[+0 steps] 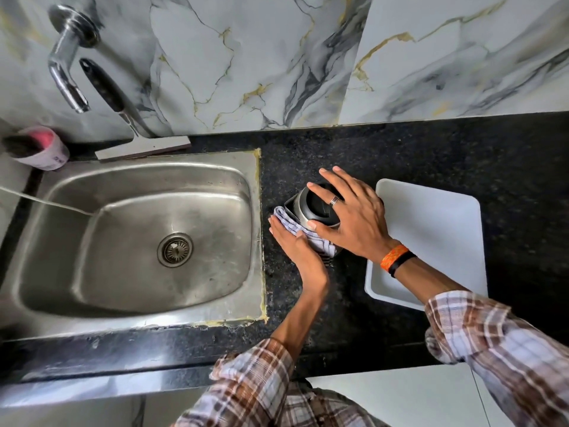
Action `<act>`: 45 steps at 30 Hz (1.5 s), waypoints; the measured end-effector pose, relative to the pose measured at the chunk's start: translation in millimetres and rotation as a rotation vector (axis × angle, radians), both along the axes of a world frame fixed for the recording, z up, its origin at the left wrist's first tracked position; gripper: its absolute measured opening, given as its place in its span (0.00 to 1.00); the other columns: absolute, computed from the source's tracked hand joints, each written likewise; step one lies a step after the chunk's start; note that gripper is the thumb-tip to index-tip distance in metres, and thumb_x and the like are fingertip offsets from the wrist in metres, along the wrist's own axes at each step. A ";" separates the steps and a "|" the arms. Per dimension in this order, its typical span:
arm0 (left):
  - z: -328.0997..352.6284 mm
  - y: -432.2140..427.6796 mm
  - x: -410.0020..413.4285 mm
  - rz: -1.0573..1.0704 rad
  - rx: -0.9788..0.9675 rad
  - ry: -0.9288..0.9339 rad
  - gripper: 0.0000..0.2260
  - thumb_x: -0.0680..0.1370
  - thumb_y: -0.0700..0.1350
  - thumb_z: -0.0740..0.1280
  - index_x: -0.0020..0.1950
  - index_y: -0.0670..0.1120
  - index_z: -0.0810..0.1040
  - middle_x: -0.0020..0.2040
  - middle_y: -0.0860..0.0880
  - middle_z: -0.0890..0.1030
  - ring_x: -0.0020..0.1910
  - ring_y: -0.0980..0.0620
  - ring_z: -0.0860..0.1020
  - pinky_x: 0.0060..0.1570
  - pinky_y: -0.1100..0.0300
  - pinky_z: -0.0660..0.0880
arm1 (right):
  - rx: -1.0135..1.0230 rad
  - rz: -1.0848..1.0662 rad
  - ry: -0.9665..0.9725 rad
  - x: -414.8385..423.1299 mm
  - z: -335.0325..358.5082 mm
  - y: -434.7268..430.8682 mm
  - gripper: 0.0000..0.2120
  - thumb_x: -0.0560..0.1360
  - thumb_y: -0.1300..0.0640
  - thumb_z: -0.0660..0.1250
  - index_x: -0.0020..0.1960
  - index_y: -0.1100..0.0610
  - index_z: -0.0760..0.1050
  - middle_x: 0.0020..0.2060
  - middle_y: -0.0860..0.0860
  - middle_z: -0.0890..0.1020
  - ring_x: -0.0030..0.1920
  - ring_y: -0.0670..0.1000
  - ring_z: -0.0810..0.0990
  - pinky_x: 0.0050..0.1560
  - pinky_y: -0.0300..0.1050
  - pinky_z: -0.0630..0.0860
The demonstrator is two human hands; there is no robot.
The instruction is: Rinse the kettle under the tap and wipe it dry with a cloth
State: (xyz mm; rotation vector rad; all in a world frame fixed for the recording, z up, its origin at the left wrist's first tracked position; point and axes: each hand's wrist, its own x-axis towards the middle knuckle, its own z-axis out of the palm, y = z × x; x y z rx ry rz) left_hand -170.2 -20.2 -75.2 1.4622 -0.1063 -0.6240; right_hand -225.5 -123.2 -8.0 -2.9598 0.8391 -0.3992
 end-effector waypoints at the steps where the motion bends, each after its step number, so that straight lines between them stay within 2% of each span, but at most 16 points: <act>1: -0.6 -0.4 2.8 -0.011 0.033 0.004 0.32 0.79 0.49 0.52 0.83 0.51 0.46 0.84 0.55 0.46 0.83 0.57 0.46 0.83 0.46 0.46 | 0.006 0.010 0.001 -0.7 0.7 -0.4 0.33 0.75 0.30 0.56 0.77 0.42 0.60 0.79 0.47 0.61 0.80 0.50 0.57 0.74 0.54 0.65; 3: 2.6 2.6 1.8 -0.034 0.065 0.013 0.33 0.79 0.47 0.53 0.83 0.48 0.45 0.84 0.50 0.46 0.83 0.53 0.46 0.83 0.45 0.46 | 0.001 0.042 0.011 -3.8 1.9 -0.4 0.34 0.75 0.30 0.56 0.77 0.43 0.59 0.80 0.48 0.60 0.80 0.50 0.56 0.75 0.54 0.64; 5: 4.9 11.3 -1.5 -0.083 0.088 -0.016 0.34 0.80 0.52 0.54 0.83 0.46 0.43 0.84 0.48 0.44 0.83 0.51 0.45 0.83 0.46 0.44 | -0.028 0.095 0.044 -7.5 4.0 0.3 0.36 0.75 0.28 0.55 0.78 0.44 0.58 0.80 0.50 0.58 0.81 0.50 0.54 0.76 0.55 0.61; 8: -3.8 32.8 4.4 -0.251 0.135 -0.142 0.34 0.83 0.58 0.55 0.83 0.50 0.41 0.84 0.52 0.44 0.82 0.56 0.44 0.83 0.47 0.44 | -0.024 0.163 0.009 -15.9 6.8 9.9 0.39 0.74 0.28 0.57 0.78 0.47 0.59 0.80 0.52 0.58 0.81 0.52 0.53 0.78 0.59 0.57; 10: -8.3 41.1 15.1 -0.330 0.261 -0.227 0.34 0.83 0.59 0.57 0.83 0.51 0.44 0.84 0.48 0.47 0.81 0.55 0.47 0.82 0.47 0.45 | -0.014 0.184 -0.060 -23.6 0.8 22.2 0.37 0.74 0.32 0.62 0.77 0.49 0.62 0.80 0.54 0.58 0.81 0.54 0.52 0.79 0.62 0.54; 14: -0.5 46.9 23.2 -0.420 0.385 -0.313 0.38 0.79 0.64 0.55 0.83 0.52 0.43 0.84 0.43 0.52 0.82 0.44 0.50 0.79 0.46 0.44 | 0.015 0.106 -0.318 -45.8 -34.0 60.5 0.24 0.72 0.44 0.72 0.65 0.52 0.78 0.73 0.55 0.70 0.76 0.58 0.65 0.76 0.61 0.61; 17: 5.5 47.6 19.5 -0.423 0.429 -0.288 0.39 0.78 0.64 0.54 0.83 0.52 0.43 0.82 0.40 0.56 0.82 0.42 0.52 0.78 0.47 0.46 | 0.030 -0.067 -0.400 -48.5 -56.3 81.9 0.17 0.71 0.49 0.74 0.58 0.51 0.80 0.63 0.51 0.73 0.62 0.57 0.75 0.64 0.52 0.70; 21: 3.2 49.6 15.3 -0.419 0.418 -0.225 0.37 0.82 0.62 0.59 0.83 0.54 0.42 0.81 0.40 0.56 0.81 0.41 0.52 0.78 0.48 0.47 | 0.327 -0.222 -0.395 -43.1 -64.5 92.1 0.15 0.74 0.53 0.73 0.60 0.50 0.76 0.56 0.50 0.74 0.54 0.52 0.79 0.53 0.48 0.80; 23: 2.2 55.7 14.3 -0.427 0.381 -0.192 0.36 0.82 0.62 0.60 0.83 0.55 0.43 0.83 0.43 0.53 0.82 0.43 0.49 0.79 0.48 0.45 | 0.463 -0.260 -0.432 -44.9 -67.0 94.7 0.15 0.76 0.55 0.71 0.61 0.49 0.75 0.56 0.49 0.74 0.54 0.50 0.79 0.54 0.46 0.80; 25: -0.3 65.7 14.6 -0.447 0.332 -0.160 0.40 0.78 0.68 0.60 0.83 0.56 0.44 0.84 0.49 0.51 0.83 0.48 0.48 0.81 0.46 0.43 | 0.573 -0.298 -0.506 -48.2 -68.2 95.3 0.14 0.76 0.57 0.71 0.60 0.49 0.75 0.55 0.49 0.75 0.54 0.47 0.78 0.56 0.44 0.78; 27: -4.0 76.4 19.1 -0.438 0.234 -0.084 0.45 0.74 0.72 0.64 0.83 0.55 0.50 0.84 0.51 0.56 0.82 0.52 0.55 0.82 0.45 0.51 | 0.653 -0.326 -0.579 -52.8 -66.7 93.6 0.13 0.76 0.59 0.71 0.59 0.51 0.75 0.54 0.50 0.77 0.53 0.45 0.77 0.56 0.41 0.76; 30: -8.0 87.9 26.7 -0.527 0.133 -0.126 0.24 0.79 0.51 0.73 0.73 0.48 0.72 0.69 0.47 0.80 0.69 0.49 0.78 0.72 0.46 0.73 | 0.733 -0.334 -0.648 -62.4 -62.5 88.8 0.11 0.77 0.61 0.69 0.58 0.52 0.77 0.53 0.51 0.77 0.53 0.44 0.78 0.56 0.36 0.74; 33: -7.3 92.7 19.4 -0.498 0.134 -0.118 0.17 0.78 0.37 0.73 0.65 0.46 0.76 0.60 0.47 0.85 0.63 0.46 0.82 0.66 0.47 0.78 | 0.796 -0.336 -0.674 -78.2 -57.2 82.2 0.10 0.77 0.61 0.69 0.57 0.50 0.77 0.53 0.50 0.77 0.55 0.42 0.77 0.56 0.32 0.72; 38: 12.9 84.7 -17.5 -0.481 0.077 -0.143 0.12 0.79 0.37 0.72 0.59 0.44 0.74 0.55 0.41 0.84 0.56 0.49 0.82 0.62 0.37 0.78 | 0.937 -0.383 -0.752 -125.2 -43.6 64.2 0.09 0.77 0.57 0.67 0.57 0.52 0.76 0.53 0.50 0.81 0.55 0.44 0.79 0.60 0.39 0.74; 42: 41.4 58.0 -58.4 -0.615 0.019 -0.292 0.14 0.80 0.40 0.71 0.63 0.48 0.72 0.47 0.49 0.84 0.48 0.52 0.83 0.54 0.54 0.82 | 0.878 -0.495 -0.855 -172.6 -38.7 40.3 0.12 0.75 0.58 0.68 0.58 0.53 0.73 0.53 0.44 0.79 0.57 0.50 0.78 0.62 0.49 0.73; 45: 42.8 17.4 -80.4 -0.780 0.060 -0.536 0.14 0.81 0.40 0.68 0.65 0.49 0.73 0.50 0.48 0.82 0.47 0.48 0.82 0.51 0.52 0.82 | 0.818 -0.585 -0.799 -202.7 -42.2 16.4 0.13 0.75 0.64 0.68 0.56 0.51 0.73 0.52 0.40 0.77 0.57 0.48 0.77 0.60 0.51 0.74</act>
